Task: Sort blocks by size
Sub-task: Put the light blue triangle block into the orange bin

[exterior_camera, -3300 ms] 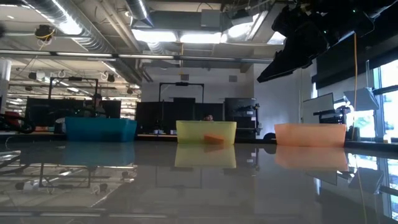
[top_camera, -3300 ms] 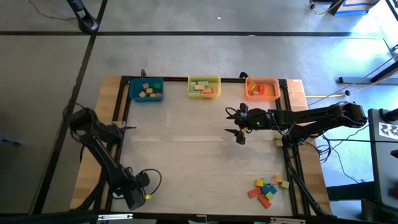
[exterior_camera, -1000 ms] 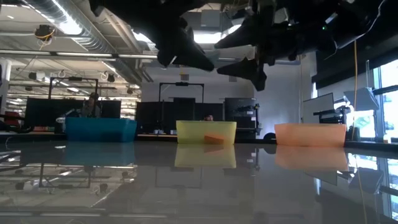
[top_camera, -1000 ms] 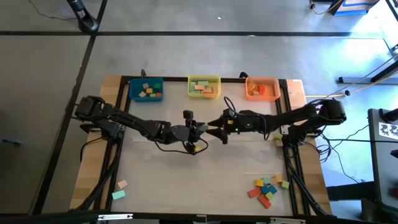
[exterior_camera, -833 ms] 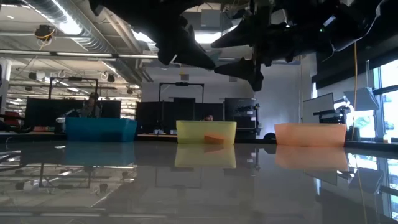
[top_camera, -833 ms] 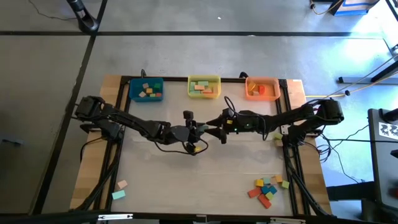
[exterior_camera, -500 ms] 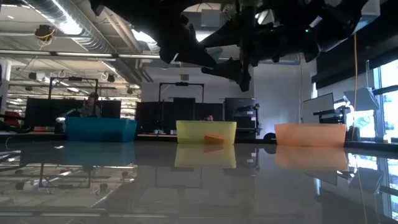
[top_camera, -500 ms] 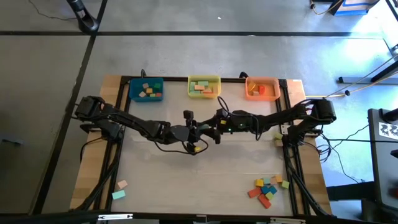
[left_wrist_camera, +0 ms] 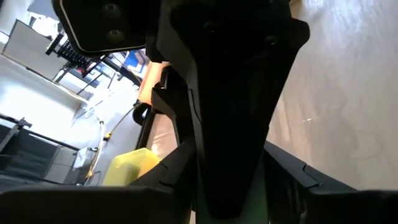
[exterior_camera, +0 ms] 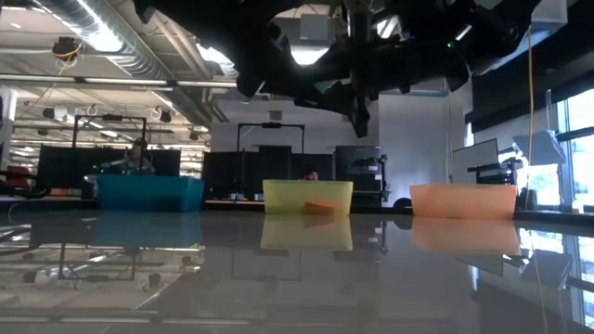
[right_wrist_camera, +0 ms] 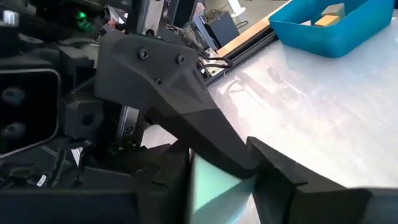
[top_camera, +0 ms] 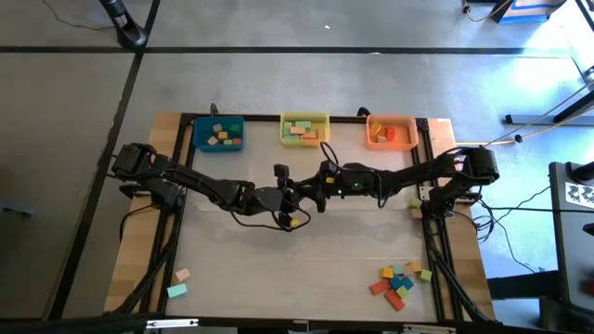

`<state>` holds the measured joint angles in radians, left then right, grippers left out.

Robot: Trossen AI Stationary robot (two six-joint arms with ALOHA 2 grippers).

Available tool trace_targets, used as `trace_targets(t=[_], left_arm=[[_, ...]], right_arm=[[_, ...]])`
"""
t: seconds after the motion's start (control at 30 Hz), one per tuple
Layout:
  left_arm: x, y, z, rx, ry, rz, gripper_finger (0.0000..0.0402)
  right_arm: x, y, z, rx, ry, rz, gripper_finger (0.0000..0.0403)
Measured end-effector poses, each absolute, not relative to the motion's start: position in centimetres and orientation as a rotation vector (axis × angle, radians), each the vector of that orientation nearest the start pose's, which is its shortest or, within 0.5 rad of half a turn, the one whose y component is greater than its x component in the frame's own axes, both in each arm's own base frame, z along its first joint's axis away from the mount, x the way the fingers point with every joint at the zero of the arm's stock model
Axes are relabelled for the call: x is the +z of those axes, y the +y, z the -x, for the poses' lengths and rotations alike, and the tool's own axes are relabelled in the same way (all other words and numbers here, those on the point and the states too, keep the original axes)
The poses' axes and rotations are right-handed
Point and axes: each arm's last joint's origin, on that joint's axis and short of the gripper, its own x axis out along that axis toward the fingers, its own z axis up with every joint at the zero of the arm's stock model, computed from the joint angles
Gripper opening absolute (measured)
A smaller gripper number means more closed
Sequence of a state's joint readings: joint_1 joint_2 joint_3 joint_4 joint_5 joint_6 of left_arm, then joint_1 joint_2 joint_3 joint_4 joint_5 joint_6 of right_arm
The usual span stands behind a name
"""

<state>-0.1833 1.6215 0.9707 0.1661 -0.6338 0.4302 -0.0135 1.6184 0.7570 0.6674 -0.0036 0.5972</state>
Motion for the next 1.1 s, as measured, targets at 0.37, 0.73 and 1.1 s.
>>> trace_targets(t=[0.37, 0.73, 1.1], left_arm=[[22.6, -4.8, -34.1, 0.296, 0.542, -0.654, 0.02], [25.0, -7.0, -30.9, 0.368, 0.591, -0.72, 0.021], [24.6, -8.2, -27.2, 0.424, 0.72, -0.449, 0.0208]], right_arm=[[20.0, -0.4, -33.2, -0.065, 0.208, -0.565, 0.0146], [21.4, -0.5, -32.5, -0.055, 0.202, -0.54, 0.0135], [24.4, -2.5, -29.4, -0.164, 0.243, -0.454, 0.0128]])
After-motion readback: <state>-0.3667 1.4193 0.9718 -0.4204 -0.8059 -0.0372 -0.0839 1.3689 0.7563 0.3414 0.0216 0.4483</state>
